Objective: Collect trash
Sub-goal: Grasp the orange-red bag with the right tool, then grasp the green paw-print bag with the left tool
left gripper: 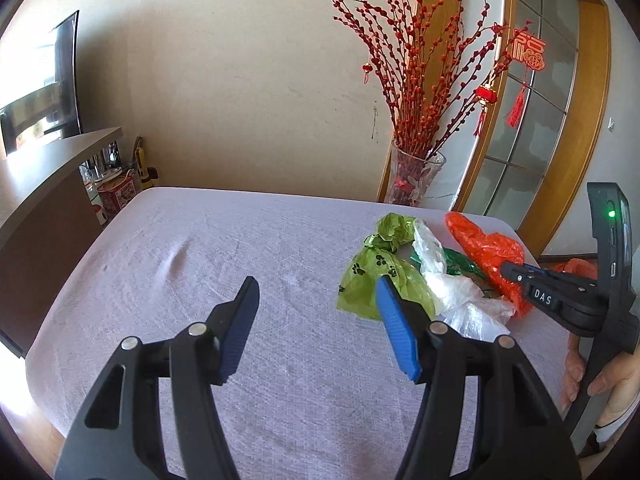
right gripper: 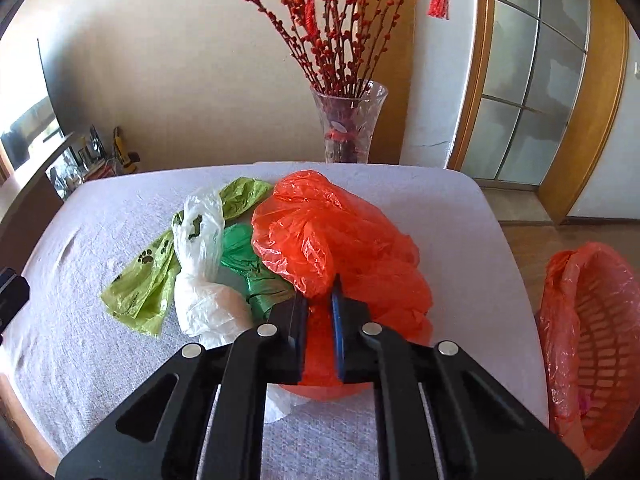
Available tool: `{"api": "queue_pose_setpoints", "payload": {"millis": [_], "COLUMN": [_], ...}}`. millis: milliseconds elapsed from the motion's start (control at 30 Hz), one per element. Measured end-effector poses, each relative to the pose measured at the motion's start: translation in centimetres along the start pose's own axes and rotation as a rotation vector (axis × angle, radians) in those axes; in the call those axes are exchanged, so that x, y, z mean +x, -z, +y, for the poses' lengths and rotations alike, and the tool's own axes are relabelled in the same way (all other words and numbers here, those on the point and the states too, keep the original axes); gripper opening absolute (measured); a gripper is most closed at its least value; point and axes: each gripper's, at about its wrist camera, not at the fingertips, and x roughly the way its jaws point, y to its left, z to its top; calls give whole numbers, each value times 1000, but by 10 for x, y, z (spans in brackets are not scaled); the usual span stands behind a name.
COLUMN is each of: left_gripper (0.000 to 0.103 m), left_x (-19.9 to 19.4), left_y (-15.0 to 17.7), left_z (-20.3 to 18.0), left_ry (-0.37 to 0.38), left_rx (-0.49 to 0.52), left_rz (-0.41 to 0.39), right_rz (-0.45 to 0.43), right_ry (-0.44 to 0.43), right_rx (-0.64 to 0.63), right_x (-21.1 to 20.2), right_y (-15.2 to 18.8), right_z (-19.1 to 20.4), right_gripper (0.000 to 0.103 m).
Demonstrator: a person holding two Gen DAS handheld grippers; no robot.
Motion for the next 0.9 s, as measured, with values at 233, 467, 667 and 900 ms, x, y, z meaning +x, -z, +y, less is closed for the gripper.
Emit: {"api": "queue_pose_setpoints", "payload": {"millis": [233,467,667,900], "left_gripper": [60,60,60,44], "left_x": [11,44,97,142], "left_y": [-1,-11,-22,-12], "left_z": [-15,-39,-48,-49], "left_ry": [29,50,47,1], "left_rx": [29,81,83,101], "left_rz": [26,87,191,327], "right_rz": [-58,-74,-71,-60], "right_ry": [17,35,44,40], "right_rx": [63,112,122,133], "right_x": [-24,-36,-42,-43], "right_y": [2,11,19,26], "right_z": [-32,-58,-70,-76], "right_gripper": [6,6,6,6]}}
